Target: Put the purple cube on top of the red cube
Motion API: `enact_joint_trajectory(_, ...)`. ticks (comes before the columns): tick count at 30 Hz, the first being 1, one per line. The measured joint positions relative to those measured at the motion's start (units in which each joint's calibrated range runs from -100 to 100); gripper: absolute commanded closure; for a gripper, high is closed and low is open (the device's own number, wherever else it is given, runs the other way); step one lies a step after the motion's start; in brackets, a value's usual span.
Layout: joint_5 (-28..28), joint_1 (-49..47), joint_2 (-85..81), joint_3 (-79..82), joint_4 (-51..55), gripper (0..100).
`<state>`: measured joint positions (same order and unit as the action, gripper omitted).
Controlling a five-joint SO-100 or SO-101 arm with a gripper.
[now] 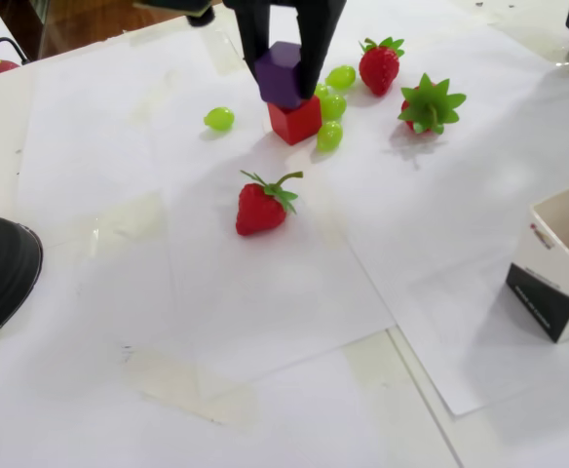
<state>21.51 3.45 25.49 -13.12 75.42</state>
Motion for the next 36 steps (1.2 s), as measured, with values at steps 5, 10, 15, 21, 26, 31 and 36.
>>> enact_joint_trajectory(5,0.2,0.67,0.0,0.0,0.0,86)
enact_joint_trajectory(10,0.2,0.3,0.0,0.0,0.0,80)
enact_joint_trajectory(15,0.2,-0.15,0.0,0.0,0.0,80)
enact_joint_trajectory(21,0.2,-3.07,0.27,-0.09,-1.19,78)
enact_joint_trajectory(26,0.54,-4.87,1.27,-0.09,-1.58,78)
enact_joint_trajectory(31,0.88,-5.62,1.27,-0.09,-2.21,77)
enact_joint_trajectory(36,0.88,-6.52,1.27,-0.09,-2.37,77)
